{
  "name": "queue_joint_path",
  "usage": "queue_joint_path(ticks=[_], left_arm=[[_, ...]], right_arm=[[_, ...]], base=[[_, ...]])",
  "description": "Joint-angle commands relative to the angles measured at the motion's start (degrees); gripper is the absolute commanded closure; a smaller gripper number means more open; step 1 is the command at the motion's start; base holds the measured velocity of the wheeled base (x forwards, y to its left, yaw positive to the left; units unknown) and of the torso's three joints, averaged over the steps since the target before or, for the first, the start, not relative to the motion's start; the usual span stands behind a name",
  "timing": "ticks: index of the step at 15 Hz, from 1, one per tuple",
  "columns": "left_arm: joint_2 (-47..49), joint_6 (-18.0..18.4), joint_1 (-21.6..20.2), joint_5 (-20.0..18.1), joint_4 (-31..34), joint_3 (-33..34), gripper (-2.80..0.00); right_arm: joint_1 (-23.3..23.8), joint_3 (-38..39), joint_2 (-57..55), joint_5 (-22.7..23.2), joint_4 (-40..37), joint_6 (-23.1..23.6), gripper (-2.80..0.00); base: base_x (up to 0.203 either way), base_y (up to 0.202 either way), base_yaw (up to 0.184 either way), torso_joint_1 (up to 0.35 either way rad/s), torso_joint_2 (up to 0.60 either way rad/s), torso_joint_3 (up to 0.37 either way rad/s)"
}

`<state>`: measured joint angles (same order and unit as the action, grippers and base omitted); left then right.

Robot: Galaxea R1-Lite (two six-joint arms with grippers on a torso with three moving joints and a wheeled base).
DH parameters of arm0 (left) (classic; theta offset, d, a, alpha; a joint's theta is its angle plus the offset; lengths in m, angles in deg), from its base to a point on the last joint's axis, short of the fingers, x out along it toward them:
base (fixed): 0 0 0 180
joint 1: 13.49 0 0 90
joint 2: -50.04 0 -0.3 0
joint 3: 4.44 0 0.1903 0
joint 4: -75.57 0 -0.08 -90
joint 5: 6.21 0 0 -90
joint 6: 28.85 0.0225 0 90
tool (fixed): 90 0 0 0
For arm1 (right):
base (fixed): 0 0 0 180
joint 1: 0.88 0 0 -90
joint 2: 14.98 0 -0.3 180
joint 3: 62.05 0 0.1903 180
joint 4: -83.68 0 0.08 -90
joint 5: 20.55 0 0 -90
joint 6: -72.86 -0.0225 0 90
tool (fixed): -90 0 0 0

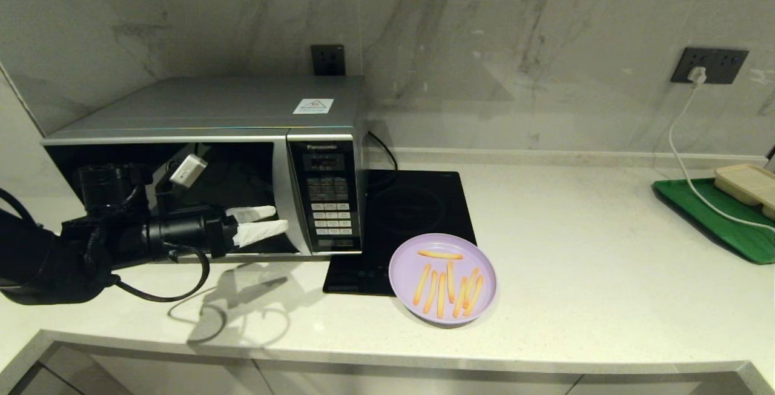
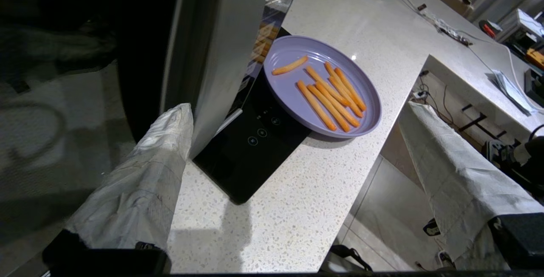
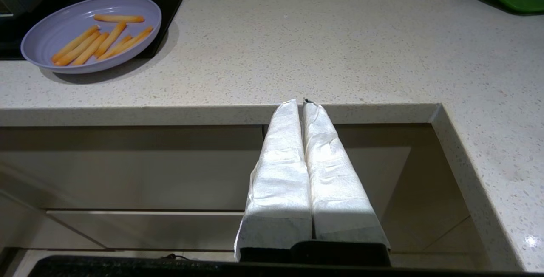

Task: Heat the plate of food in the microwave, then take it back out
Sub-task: Open the microwave oven

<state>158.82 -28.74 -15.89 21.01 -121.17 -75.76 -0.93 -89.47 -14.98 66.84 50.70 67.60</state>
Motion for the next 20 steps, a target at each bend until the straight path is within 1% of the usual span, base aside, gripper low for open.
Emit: queue_joint_path(ticks=[1, 5, 10, 14, 18, 20], left_arm=[[0.78, 0.07, 0.87, -0.24, -0.23, -1.12, -2.8], [3.61, 0.07, 1.14, -0.29, -2.04, -3.29, -2.8], [3.96, 0.07, 2.89, -0.81, -2.78, -1.21, -2.8], [4.32, 0.04, 3.92, -4.58, -2.78, -1.14, -2.8], [6.61, 0.07, 4.07, -4.98, -2.87, -1.18, -2.8], [5.19, 0.13, 3.33, -6.45, -2.87, 0.36, -2.8]], right_arm=[[0.02, 0.0, 0.0, -0.03, -0.05, -0.02, 0.0], [-0.04, 0.0, 0.0, -0.03, -0.05, -0.02, 0.0], [-0.04, 0.0, 0.0, -0.03, -0.05, -0.02, 0.0], [-0.04, 0.0, 0.0, -0.03, -0.05, -0.02, 0.0], [-0.04, 0.0, 0.0, -0.03, -0.05, -0.02, 0.0], [-0.04, 0.0, 0.0, -0.03, -0.05, -0.02, 0.0]], base=[[0.0, 0.0, 0.0, 0.0, 0.0, 0.0], [0.0, 0.0, 0.0, 0.0, 0.0, 0.0], [0.0, 0.0, 0.0, 0.0, 0.0, 0.0], [0.0, 0.0, 0.0, 0.0, 0.0, 0.0], [0.0, 0.0, 0.0, 0.0, 0.0, 0.0], [0.0, 0.0, 0.0, 0.0, 0.0, 0.0]])
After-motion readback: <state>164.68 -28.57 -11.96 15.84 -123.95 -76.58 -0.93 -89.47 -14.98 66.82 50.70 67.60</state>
